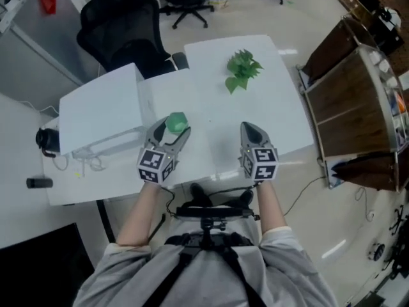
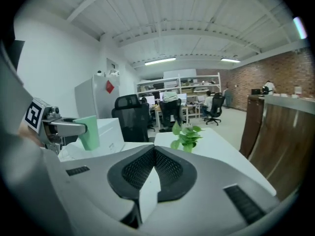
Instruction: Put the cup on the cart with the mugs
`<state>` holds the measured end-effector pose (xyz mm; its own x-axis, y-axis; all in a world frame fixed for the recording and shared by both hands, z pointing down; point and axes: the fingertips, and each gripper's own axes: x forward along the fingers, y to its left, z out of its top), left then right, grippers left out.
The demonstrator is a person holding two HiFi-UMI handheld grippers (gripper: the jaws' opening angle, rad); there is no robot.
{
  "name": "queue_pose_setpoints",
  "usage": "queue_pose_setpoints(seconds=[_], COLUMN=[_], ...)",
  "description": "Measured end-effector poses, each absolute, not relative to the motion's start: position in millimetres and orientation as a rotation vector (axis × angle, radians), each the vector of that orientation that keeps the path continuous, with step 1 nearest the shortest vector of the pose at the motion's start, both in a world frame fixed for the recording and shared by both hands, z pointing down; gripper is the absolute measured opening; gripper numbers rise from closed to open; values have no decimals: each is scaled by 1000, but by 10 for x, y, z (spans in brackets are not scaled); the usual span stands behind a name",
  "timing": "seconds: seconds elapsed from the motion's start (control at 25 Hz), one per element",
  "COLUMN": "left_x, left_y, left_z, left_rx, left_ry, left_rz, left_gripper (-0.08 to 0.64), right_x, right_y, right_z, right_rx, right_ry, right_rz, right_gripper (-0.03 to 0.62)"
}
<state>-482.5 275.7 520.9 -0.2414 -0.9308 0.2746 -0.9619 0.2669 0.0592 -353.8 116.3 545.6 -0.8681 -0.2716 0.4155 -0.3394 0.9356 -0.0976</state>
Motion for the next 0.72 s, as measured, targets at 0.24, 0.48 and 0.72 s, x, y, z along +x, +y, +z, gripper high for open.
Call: queue_pose_setpoints(seconds=[0.24, 0.48, 0.72], left_x=[-4148, -3251, -2382], left_y=[1939, 1130, 460], left_z=[5196, 5160, 5113], left_rx=[1926, 2041, 2136], left_ry=[-2159, -2050, -1970], left_rz=[216, 229, 235], left_gripper=[307, 307, 307], right_x=[-2574, -1525, -561], right_y=[462, -184, -693], right_z=[5496, 5504, 5489], right_rx=[679, 840, 945], right_ry=[-2666, -2636, -2617], right_rz=[308, 367, 386], right_gripper=[9, 9, 9])
